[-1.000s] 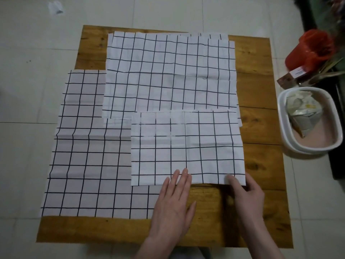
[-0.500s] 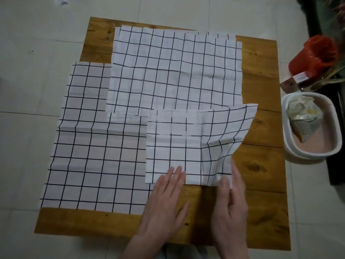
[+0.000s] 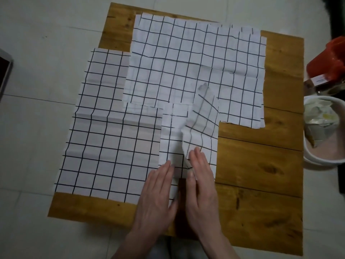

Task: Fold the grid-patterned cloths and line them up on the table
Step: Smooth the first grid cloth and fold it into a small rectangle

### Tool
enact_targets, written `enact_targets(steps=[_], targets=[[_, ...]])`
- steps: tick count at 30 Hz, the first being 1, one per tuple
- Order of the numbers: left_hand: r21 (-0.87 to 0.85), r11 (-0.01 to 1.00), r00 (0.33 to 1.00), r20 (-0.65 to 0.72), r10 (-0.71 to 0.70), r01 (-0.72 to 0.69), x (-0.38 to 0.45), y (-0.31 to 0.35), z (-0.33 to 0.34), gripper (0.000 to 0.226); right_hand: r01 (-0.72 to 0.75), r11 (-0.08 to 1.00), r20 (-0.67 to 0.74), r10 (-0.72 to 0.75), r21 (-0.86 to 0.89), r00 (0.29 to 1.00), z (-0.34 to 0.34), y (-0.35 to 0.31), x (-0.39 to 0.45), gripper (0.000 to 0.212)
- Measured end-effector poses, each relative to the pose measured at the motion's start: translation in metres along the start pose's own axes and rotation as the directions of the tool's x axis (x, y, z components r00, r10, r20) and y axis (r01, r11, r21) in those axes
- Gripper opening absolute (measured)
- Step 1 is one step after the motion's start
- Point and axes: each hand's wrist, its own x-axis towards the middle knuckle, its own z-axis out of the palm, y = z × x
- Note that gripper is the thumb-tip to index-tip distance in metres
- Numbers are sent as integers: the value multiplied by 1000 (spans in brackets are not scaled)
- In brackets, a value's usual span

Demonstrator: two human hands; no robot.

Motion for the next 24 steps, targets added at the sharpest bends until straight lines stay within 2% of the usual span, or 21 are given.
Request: enact_targets(steps=[3, 12, 16, 19, 22, 24], targets=[[-77, 997, 1000, -4, -18, 18, 1, 1, -3, 95, -7, 999, 46, 9, -32, 999, 13, 5, 3, 48], [-181, 983, 993, -117, -11, -11, 5, 8, -8, 89, -49, 989, 193, 75, -140, 978, 29, 18, 11, 52], [-150, 989, 992, -121, -29, 10, 3, 8, -5, 92, -57, 992, 189, 78, -114, 979, 22, 19, 14, 53], [-79, 996, 986, -157, -51, 39, 1, 9, -3, 82, -58, 997, 110, 63, -50, 992, 7, 22, 24, 48], [-47, 996, 977, -198, -78, 69, 0, 11, -1, 78, 23, 989, 65, -13, -145, 998, -16, 36, 42, 46], [-23, 997, 975, -207, -83, 80, -1, 10, 0, 76, 125, 953, 101, -100, -276, 990, -32, 48, 58, 44]])
